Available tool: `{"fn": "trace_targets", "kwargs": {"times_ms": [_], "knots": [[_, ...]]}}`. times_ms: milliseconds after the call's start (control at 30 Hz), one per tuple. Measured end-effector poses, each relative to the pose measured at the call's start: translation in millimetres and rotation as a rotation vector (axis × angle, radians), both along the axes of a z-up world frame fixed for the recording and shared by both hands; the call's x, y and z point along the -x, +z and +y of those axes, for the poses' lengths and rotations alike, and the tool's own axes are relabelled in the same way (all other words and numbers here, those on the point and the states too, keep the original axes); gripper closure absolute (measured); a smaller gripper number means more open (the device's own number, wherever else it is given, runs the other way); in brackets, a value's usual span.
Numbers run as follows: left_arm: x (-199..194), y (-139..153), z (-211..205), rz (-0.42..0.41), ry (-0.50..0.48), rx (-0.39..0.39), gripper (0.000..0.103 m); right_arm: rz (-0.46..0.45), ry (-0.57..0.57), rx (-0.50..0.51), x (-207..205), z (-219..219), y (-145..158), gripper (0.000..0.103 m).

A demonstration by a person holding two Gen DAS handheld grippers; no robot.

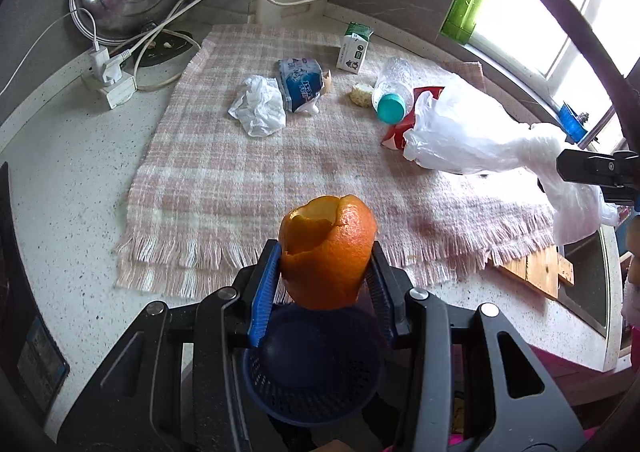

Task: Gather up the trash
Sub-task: 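Carry the orange peel and plastic bag down over the blue wastebasket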

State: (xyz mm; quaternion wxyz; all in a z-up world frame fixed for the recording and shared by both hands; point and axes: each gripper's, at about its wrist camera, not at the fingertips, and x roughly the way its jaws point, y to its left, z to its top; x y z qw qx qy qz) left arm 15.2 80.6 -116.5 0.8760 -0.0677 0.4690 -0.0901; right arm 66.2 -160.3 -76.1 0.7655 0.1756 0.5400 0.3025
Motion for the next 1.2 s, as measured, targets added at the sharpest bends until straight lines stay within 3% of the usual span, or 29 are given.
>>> {"fn": "trace_targets", "kwargs": {"times_ms": [300,567,733,1200], "knots": [[37,-20,-2,0.047,-0.018,0.012,0.060,0.038,0.021,0.048,57,5,-19,0.059],[60,-57,-2,0.134,-0.022,0.001,0.060,0.089,0.039,0.121,90,13,-58,0.059],[72,-81,-2,0.186,-0.029,-0.016,0.060,0.121,0.053,0.143,102,21,-82,0.059],[94,-127,-1,0.257,-0.048,-0.036,0.060,0.132,0.089,0.175,125,42,-105,0.060]]}}
